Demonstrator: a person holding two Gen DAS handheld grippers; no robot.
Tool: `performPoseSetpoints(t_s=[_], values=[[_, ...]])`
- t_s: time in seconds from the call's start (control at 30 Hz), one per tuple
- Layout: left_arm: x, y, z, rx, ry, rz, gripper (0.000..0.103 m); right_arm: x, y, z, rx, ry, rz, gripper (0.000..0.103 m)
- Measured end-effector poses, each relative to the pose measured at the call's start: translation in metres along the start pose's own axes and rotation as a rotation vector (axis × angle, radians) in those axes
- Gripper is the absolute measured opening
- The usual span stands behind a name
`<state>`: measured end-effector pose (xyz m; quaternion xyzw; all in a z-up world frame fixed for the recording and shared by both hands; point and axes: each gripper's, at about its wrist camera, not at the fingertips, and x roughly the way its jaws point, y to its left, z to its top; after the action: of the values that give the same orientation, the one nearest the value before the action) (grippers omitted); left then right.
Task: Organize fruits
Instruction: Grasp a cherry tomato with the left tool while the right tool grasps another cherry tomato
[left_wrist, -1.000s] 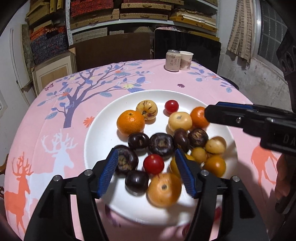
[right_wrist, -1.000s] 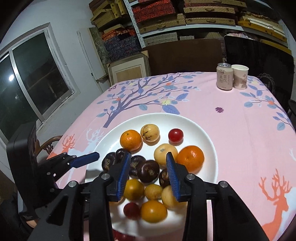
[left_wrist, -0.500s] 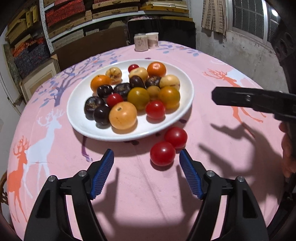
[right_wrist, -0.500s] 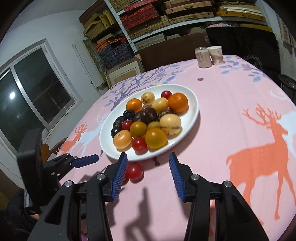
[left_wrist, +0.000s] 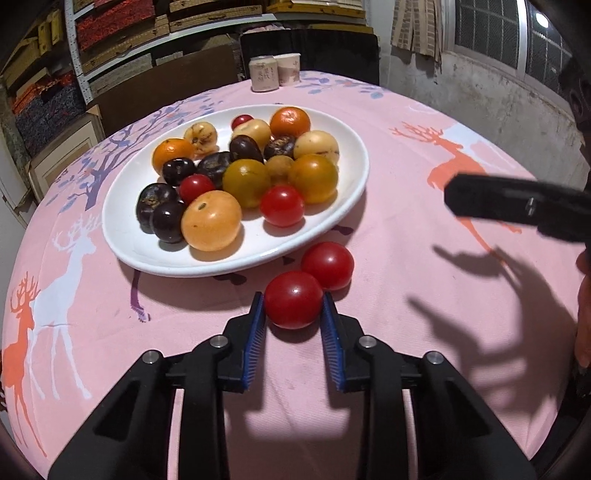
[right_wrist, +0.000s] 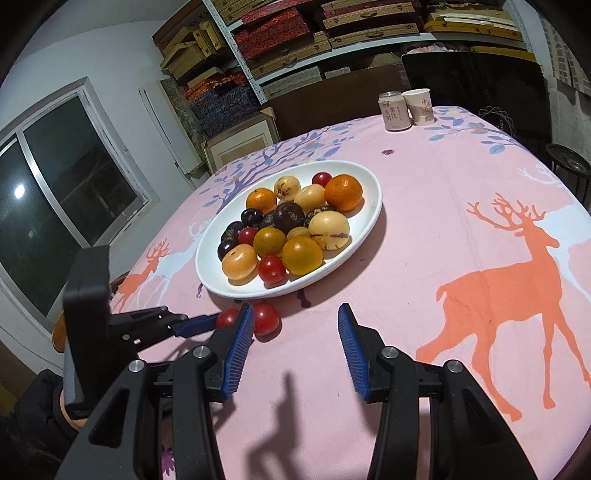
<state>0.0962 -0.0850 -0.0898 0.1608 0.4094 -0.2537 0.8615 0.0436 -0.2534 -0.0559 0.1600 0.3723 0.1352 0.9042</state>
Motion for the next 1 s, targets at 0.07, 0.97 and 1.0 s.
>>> performPoseSetpoints(t_s=[0.07, 0.97, 1.0], values=[[-0.007, 0.005, -0.001, -0.017, -0.021, 0.002, 0.03, 0.004, 0.002, -0.001, -0.007, 0.02, 0.001, 0.047], [-0.048, 0.044, -0.029, -0.128, -0.052, -0.002, 0.03, 0.079, 0.066, -0.004, -0.312, 0.18, -0.127, 0.028], [-0.048, 0.045, -0.029, -0.128, -0.051, -0.002, 0.03, 0.077, 0.066, -0.005, -0.311, 0.176, -0.124, 0.028]])
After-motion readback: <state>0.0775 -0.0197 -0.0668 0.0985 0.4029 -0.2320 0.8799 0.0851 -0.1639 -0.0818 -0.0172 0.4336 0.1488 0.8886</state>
